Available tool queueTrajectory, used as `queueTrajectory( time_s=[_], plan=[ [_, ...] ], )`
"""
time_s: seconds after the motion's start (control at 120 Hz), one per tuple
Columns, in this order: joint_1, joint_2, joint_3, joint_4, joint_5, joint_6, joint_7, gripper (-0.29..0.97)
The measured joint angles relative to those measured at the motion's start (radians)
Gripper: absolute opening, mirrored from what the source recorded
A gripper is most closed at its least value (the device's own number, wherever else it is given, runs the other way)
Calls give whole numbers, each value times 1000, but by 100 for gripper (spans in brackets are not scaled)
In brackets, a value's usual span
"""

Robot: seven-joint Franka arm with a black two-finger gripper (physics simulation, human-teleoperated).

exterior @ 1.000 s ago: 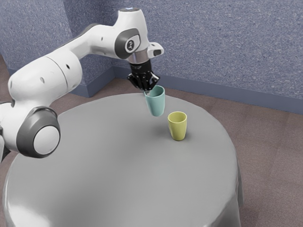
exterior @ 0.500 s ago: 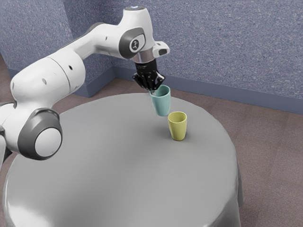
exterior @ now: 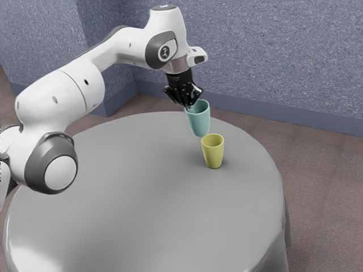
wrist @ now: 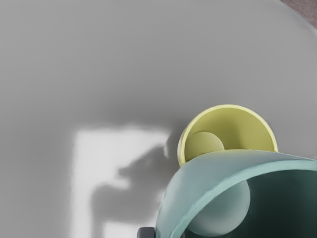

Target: Place the left cup onto the right cup

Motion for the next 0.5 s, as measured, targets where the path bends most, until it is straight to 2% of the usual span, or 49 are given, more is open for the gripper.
queueTrajectory(
  time_s=[0.5],
  plan=[
    [-7, 35, -15, 26, 1, 20, -3, -11]
  ],
)
